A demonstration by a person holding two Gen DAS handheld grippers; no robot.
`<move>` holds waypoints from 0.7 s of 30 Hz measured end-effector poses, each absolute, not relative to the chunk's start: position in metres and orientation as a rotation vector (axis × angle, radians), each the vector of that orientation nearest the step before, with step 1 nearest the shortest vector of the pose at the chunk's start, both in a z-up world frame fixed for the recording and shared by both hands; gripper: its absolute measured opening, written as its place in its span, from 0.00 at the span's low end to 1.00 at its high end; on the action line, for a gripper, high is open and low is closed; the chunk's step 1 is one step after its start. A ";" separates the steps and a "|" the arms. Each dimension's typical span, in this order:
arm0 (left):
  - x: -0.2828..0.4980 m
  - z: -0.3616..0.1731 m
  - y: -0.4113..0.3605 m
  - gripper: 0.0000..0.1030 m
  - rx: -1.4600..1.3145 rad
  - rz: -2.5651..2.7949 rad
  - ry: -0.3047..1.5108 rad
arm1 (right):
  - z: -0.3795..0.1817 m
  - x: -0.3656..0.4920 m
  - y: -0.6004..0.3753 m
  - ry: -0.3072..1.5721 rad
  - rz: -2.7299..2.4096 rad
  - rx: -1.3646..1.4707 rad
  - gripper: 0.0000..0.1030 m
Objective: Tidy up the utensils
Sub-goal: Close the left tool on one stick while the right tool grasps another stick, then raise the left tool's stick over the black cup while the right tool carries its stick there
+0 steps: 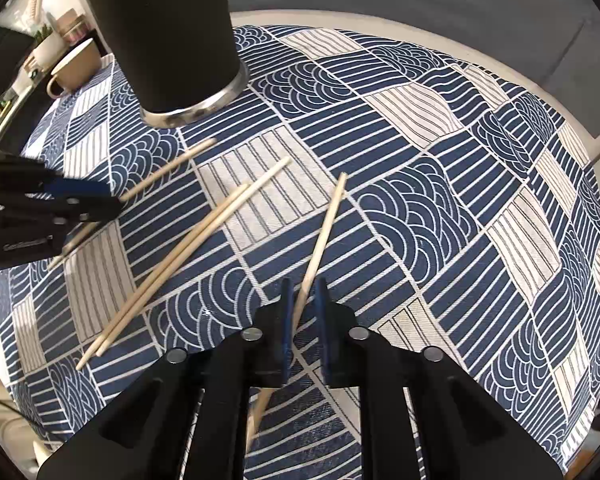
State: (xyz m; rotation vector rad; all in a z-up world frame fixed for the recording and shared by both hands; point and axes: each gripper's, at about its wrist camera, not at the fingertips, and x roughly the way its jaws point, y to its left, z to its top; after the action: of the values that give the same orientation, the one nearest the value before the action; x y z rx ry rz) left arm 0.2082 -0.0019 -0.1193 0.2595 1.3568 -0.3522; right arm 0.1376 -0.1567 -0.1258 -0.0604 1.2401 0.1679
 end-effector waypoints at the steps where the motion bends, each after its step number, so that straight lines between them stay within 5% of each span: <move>1: 0.205 -0.119 0.002 0.07 0.233 -0.348 1.368 | -0.126 0.137 -0.158 1.241 0.169 -0.062 0.06; 21: 0.146 -0.099 0.109 0.05 -0.194 -0.153 1.345 | -0.103 0.132 -0.172 1.191 0.260 -0.106 0.05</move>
State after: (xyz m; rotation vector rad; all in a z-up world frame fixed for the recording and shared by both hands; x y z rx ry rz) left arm 0.1458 0.1094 -0.0985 -0.1943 1.3454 -0.1531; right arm 0.1318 -0.1722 -0.1027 -0.1065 1.1905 0.2600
